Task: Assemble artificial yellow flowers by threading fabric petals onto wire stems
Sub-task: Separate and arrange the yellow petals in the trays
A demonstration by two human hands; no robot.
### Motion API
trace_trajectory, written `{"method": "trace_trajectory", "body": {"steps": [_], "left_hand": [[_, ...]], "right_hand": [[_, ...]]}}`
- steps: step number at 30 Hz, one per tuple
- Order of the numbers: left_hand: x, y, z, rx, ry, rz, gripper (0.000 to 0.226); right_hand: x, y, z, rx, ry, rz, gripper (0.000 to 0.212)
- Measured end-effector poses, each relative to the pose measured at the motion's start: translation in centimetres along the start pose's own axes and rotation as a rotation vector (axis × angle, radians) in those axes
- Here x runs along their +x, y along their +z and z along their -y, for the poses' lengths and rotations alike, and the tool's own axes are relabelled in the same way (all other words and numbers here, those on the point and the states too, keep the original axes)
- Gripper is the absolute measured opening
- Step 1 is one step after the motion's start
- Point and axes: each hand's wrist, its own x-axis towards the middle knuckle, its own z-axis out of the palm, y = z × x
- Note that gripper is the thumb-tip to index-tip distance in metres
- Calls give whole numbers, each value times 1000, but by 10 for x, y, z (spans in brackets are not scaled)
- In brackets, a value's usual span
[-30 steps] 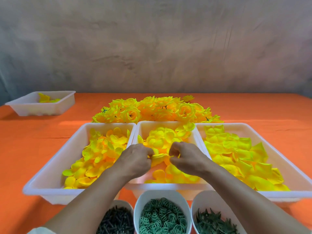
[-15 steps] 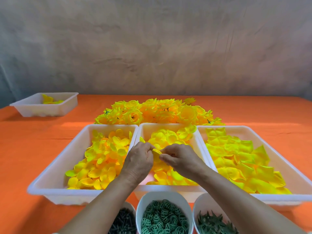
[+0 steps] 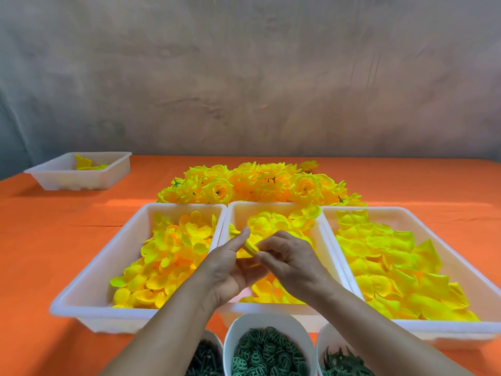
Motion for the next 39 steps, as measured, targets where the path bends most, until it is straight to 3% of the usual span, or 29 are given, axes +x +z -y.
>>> {"method": "trace_trajectory", "body": {"steps": [3, 6, 10, 23, 28, 33, 37, 39], "left_hand": [[0, -4, 3, -63, -2, 34, 34], [-2, -5, 2, -41, -44, 48, 42], [-2, -7, 0, -71, -84, 117, 37], [4, -9, 1, -60, -114, 204, 50], [5, -10, 2, -63, -106, 220, 45], [5, -9, 1, -69, -109, 206, 55], [7, -9, 0, -130, -172, 234, 50], [9, -9, 0, -131, -169, 234, 49]], "right_hand": [[5, -5, 1, 103, 109, 26, 14], [10, -13, 1, 431, 301, 90, 21], [12, -23, -4, 624, 407, 202, 19], [18, -27, -10, 748, 703, 297, 24], [21, -28, -10, 759, 732, 290, 29], [23, -26, -7, 761, 729, 273, 21], [22, -23, -1, 590, 559, 266, 37], [21, -22, 5, 417, 461, 250, 35]]}}
